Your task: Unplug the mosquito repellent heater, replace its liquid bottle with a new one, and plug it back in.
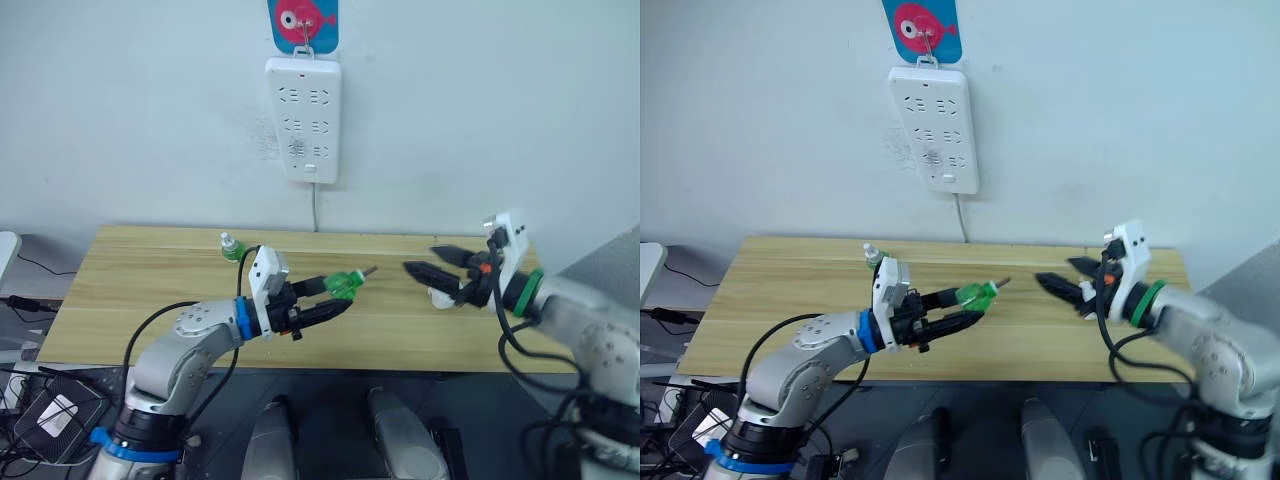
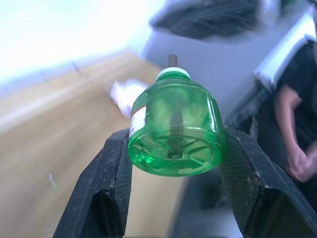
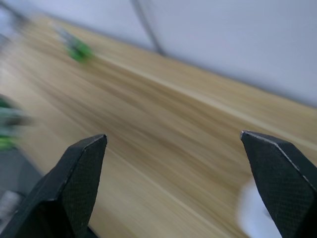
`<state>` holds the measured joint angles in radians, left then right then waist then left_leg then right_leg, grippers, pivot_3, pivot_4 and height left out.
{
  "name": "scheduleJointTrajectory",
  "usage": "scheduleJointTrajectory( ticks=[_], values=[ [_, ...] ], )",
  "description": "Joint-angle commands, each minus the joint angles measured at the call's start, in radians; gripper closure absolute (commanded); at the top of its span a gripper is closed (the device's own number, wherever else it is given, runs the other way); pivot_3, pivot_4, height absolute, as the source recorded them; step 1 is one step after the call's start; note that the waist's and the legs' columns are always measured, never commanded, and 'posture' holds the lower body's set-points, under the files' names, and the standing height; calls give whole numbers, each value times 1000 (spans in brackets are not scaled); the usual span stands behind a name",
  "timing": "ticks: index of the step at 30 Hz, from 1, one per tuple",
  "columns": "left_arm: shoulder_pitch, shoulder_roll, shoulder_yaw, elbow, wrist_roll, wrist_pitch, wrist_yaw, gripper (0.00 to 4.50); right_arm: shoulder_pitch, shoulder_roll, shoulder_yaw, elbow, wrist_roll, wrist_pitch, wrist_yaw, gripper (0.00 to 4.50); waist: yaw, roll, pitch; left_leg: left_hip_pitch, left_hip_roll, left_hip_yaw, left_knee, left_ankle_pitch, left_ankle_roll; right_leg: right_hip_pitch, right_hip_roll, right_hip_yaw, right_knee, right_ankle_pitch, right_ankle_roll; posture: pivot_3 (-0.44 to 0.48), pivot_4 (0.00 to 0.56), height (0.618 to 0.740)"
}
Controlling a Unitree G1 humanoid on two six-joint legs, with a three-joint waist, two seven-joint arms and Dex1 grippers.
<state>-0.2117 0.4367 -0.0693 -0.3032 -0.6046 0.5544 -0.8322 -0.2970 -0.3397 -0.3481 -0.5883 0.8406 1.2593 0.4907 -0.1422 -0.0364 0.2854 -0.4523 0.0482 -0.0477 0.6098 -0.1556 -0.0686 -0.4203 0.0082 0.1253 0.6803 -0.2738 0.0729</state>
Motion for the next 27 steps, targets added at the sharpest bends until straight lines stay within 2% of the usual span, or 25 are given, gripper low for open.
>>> scheduleJointTrajectory(
  ticks=[1,6,16,18,20,27],
  values=[
    [-16,-63,8,0,42,-72,75,2300,21,145,-57,-45,168,34,-145,0,-4,0,0,0,0,0,0,0,0,0,0,0,0,0,0,-246,260,735],
    [-33,-116,-4,-1,75,-117,116,2300,-2,352,-25,11,243,-20,-362,0,-22,0,0,0,0,0,1,0,0,0,0,1,0,1,0,-239,258,735],
    [-24,-134,-28,-39,81,-111,138,2300,-54,379,63,123,335,-95,-431,0,-27,1,-1,0,0,-1,0,0,0,0,0,0,0,1,0,-222,250,735],
    [-24,-133,-29,-42,81,-110,144,2300,-59,364,73,141,357,-99,-429,372,-27,1,-1,0,0,-1,0,0,0,0,0,-1,0,1,0,-217,250,735],
    [-23,-131,-31,-45,79,-109,149,2300,-62,352,84,154,380,-101,-429,941,-26,1,-1,0,0,-1,0,0,0,0,0,0,0,1,0,-211,248,735],
    [-13,-125,-37,-60,81,-110,147,2300,-63,330,116,175,442,-136,-448,3466,-27,1,-1,0,0,-1,0,0,0,0,0,0,0,1,0,-207,245,735]
  ],
)
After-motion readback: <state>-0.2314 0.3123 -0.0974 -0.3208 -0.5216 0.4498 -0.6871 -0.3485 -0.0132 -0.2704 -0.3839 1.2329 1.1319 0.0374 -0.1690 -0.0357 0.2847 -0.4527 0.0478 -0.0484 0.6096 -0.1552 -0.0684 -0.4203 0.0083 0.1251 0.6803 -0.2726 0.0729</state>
